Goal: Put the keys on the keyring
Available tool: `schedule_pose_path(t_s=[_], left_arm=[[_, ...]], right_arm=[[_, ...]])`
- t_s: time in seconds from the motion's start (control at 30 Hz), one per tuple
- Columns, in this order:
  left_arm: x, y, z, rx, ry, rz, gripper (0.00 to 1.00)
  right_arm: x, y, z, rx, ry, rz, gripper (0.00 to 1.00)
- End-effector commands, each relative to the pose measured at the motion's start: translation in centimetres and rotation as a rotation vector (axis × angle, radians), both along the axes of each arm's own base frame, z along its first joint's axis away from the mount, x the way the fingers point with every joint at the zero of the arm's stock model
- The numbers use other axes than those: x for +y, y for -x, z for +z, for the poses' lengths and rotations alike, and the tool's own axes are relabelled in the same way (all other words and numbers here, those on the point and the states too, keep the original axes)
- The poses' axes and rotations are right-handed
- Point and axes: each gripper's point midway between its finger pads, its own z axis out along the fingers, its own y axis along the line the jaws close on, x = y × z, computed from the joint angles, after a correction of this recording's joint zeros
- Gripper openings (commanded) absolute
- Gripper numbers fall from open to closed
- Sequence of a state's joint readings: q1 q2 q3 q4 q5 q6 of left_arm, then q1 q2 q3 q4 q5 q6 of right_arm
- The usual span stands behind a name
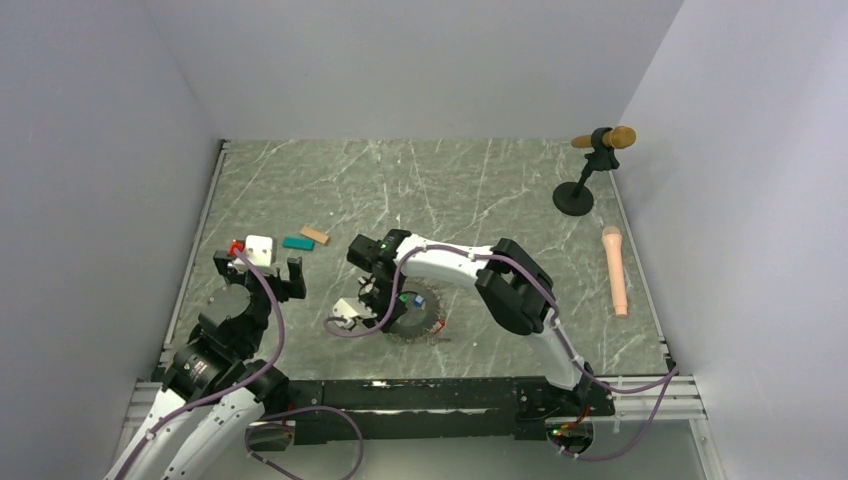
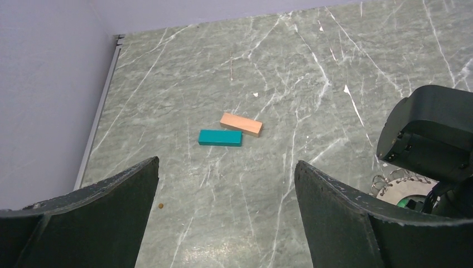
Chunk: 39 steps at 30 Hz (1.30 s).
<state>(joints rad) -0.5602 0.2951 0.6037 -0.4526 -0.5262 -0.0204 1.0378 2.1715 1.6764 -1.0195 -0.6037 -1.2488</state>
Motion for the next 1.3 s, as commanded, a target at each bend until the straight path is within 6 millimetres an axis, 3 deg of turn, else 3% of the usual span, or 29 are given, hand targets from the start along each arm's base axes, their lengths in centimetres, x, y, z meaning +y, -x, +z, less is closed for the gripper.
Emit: schedule_pose_path(t_s=[0.0, 0.27, 0.4, 0.5, 0.63, 0.67, 0.73, 0.9, 1.27], left_arm=[[-0.6, -0.4, 0.7, -0.026, 0.013, -0.024, 0.95], [-2.4, -0.5, 0.8, -0.037, -0.005, -0.129, 0.96], [-6.0, -0.3, 0.2, -0.022, 0.026, -0.311, 0.98], [-9.7, 0.4, -0.4, 0.036, 0.150, -0.475, 0.91], [-15.0, 1.9, -1.3, 0.106, 0.392, -0.699, 0.69], [-16.1, 2.5, -1.4, 0.120, 0.456, -0.753, 0.62], [-17.5, 3.1, -2.2, 0.136, 0.579, -0.813, 0.58], [-19.0, 4.0, -3.7, 0.100, 0.697, -0.905, 0.59], [-22.1, 2.8, -5.7, -0.031, 0.470, -0.961, 0.61]], right_arm=[[1.1, 0.5, 5.4, 0.006, -0.119, -0.001, 0.00], [0.3, -0.8, 9.6, 0.082, -0.244, -0.125, 0.00], [-0.8, -2.2, 11.5, 0.146, -0.323, -0.208, 0.00], [-1.7, -3.5, 13.3, 0.195, -0.399, -0.279, 0.00], [-3.0, -5.3, 15.2, 0.240, -0.486, -0.377, 0.00], [-3.3, -5.7, 15.6, 0.251, -0.500, -0.399, 0.00], [-3.7, -6.2, 16.0, 0.283, -0.518, -0.441, 0.00], [-4.1, -7.0, 16.4, 0.347, -0.539, -0.494, 0.00], [-4.1, -7.2, 16.7, 0.394, -0.548, -0.524, 0.00]])
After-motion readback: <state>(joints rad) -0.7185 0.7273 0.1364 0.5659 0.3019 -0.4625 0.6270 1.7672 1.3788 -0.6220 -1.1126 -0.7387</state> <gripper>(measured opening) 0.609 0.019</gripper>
